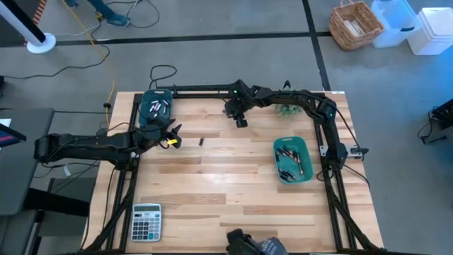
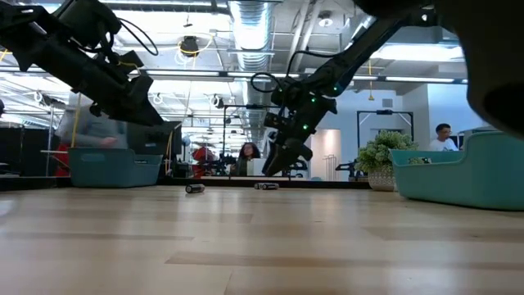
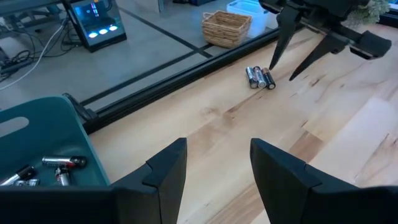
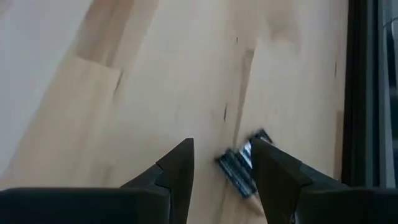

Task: Sort batteries
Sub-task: Put the brown-block battery into the green bin

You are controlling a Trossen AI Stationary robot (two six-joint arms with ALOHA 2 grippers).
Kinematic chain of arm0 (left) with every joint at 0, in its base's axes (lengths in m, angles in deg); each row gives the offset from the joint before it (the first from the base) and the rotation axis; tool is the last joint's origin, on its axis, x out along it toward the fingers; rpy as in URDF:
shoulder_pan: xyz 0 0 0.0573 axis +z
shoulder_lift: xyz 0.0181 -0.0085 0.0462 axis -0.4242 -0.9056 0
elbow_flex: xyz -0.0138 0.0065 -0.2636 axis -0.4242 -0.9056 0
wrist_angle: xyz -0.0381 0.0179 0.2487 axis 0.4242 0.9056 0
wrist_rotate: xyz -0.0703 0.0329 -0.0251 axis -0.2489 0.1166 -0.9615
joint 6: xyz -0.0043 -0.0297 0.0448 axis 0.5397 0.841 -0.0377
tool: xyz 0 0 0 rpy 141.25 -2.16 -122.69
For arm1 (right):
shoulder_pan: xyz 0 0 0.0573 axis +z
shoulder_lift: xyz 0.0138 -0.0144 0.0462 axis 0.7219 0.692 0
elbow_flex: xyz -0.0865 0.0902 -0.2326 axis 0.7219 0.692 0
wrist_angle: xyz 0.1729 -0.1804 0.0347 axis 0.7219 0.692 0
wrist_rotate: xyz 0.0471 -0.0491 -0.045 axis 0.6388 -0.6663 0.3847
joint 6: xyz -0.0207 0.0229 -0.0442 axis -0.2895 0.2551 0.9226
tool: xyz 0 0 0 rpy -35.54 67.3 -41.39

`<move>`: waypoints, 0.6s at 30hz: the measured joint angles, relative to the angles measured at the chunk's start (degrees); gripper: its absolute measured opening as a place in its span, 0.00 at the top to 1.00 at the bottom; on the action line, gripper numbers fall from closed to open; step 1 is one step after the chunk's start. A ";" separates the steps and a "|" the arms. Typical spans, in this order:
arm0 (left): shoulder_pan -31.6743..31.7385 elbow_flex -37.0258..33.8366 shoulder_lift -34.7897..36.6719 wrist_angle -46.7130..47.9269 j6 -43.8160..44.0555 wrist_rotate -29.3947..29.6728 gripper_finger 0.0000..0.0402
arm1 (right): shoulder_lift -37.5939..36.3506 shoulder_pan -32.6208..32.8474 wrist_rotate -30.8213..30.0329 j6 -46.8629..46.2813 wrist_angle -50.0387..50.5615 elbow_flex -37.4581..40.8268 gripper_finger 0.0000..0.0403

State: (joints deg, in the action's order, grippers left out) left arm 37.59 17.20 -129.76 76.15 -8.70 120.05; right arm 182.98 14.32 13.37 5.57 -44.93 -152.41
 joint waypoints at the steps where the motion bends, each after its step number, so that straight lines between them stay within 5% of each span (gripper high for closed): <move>1: 0.00 0.00 0.00 0.00 0.00 0.00 0.58 | 0.00 -0.49 0.01 0.04 0.27 0.02 0.58; 18: 0.00 0.02 0.00 0.00 0.00 0.00 0.58 | 2.72 -2.02 0.01 4.42 0.21 -0.24 0.58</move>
State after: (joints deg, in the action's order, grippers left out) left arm 37.59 17.22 -129.76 76.15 -8.70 120.05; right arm 185.70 12.31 13.37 9.99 -44.71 -152.65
